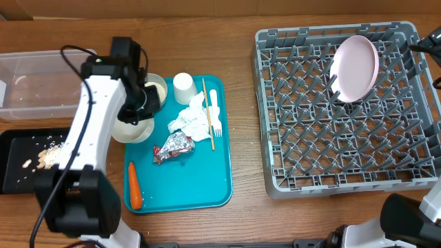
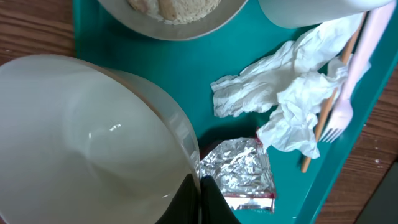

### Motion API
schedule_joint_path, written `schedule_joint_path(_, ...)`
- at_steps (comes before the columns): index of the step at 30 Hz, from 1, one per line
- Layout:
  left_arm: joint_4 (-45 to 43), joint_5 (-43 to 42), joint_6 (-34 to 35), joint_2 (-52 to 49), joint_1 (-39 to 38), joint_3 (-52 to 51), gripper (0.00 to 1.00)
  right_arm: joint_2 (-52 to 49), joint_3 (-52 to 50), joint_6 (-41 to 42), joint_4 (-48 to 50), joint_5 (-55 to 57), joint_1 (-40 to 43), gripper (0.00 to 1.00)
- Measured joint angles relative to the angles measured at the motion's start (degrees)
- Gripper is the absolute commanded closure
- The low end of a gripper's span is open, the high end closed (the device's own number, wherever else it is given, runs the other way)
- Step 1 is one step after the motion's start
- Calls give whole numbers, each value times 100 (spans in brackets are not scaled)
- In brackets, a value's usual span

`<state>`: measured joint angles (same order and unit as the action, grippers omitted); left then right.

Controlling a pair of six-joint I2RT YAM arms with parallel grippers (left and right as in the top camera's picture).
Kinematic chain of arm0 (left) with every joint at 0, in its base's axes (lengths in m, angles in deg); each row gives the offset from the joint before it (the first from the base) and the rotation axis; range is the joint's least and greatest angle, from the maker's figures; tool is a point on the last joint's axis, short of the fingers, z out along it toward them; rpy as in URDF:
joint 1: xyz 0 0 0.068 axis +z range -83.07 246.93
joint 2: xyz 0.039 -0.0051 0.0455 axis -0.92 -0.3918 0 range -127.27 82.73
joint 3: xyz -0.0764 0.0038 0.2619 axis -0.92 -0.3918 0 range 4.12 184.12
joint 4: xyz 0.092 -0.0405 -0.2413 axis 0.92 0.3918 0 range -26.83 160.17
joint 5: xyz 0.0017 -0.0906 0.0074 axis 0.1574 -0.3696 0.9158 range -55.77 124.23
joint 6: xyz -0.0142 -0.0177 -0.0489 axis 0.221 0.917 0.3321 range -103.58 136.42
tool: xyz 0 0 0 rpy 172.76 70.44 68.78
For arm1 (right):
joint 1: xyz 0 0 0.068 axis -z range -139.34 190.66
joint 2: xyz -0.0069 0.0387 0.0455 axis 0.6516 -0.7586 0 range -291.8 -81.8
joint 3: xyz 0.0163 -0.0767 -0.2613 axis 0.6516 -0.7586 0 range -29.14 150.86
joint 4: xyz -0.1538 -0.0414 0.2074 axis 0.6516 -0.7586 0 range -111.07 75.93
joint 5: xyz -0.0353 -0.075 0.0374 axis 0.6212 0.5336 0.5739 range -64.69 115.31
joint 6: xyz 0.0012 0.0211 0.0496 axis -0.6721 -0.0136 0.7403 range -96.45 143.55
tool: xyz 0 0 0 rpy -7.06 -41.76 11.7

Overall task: Sort waste into correct bins and load items into the dishwasher rack
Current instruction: 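Carry the empty bowl right and set it on the teal tray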

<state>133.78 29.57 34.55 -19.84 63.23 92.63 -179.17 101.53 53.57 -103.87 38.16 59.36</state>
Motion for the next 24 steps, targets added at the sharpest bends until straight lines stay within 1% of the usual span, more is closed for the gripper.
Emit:
schedule_joint_path(7,-81,103,85,-393,-417,0,96,0,0,0,-2,0,2,0)
schedule_joint_path(11,-81,363,271,-645,-649,0,96,0,0,2,0,-2,0,0)
schedule_joint_path(20,-122,841,577,-911,-704,0,96,0,0,2,0,0,0,0)
schedule_joint_path(22,-114,868,597,-911,-704,0,86,0,0,0,0,2,0,0)
schedule_joint_path(24,-94,883,605,-911,-704,0,82,0,0,0,-2,0,2,0)
